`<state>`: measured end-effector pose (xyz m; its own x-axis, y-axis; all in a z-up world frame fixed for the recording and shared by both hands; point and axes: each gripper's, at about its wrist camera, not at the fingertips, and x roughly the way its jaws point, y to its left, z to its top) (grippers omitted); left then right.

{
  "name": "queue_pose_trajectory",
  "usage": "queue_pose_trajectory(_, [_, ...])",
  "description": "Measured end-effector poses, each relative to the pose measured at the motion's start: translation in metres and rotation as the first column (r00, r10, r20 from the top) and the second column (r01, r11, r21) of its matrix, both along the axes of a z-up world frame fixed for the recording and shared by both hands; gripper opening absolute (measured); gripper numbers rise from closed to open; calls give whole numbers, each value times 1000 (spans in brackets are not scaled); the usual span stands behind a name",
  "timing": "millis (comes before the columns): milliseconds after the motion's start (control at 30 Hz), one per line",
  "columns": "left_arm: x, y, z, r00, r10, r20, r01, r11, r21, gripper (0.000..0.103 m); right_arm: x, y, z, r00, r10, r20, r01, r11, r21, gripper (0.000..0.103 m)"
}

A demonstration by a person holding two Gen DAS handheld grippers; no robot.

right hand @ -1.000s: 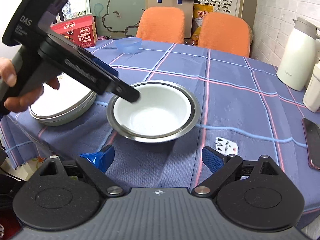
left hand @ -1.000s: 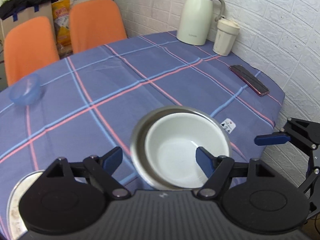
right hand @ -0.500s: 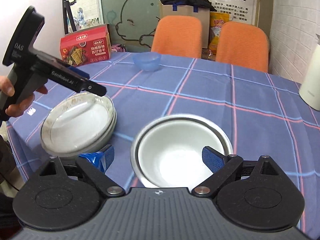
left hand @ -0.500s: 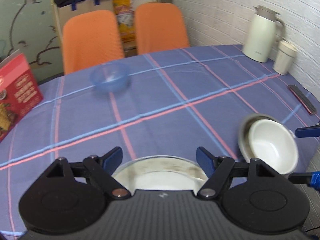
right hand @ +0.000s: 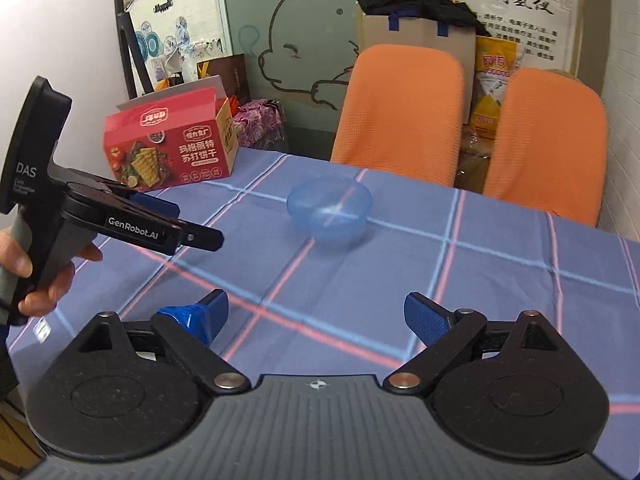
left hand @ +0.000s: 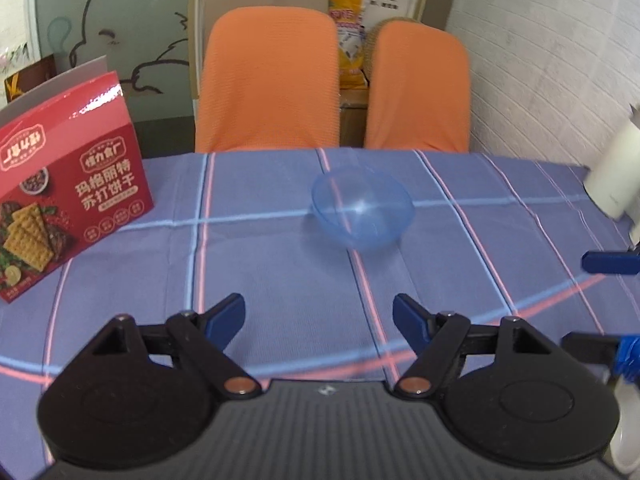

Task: Organize plates and bowls
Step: 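Move the left tool to the blue plastic bowl and grasp its rim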

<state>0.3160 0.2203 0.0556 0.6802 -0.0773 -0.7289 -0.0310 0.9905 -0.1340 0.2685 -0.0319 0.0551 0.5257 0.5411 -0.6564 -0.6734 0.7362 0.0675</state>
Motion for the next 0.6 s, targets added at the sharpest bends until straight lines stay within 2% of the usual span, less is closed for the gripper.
queue_pose_trajectory(233, [67, 13, -19, 999, 45, -9, -45, 996, -73, 76, 59, 47, -38, 998, -8, -63, 3, 997, -82, 82])
queue_pose_trajectory(467, [107, 0, -42, 1000, 19, -13, -20, 998, -55, 76, 94, 67, -68, 994, -38, -104, 26, 993, -119, 82])
queue_pose_trajectory(600, [119, -3, -57, 1000, 10, -14, -11, 998, -59, 76, 105, 69, -77, 993, -62, -96, 51, 992, -115, 82])
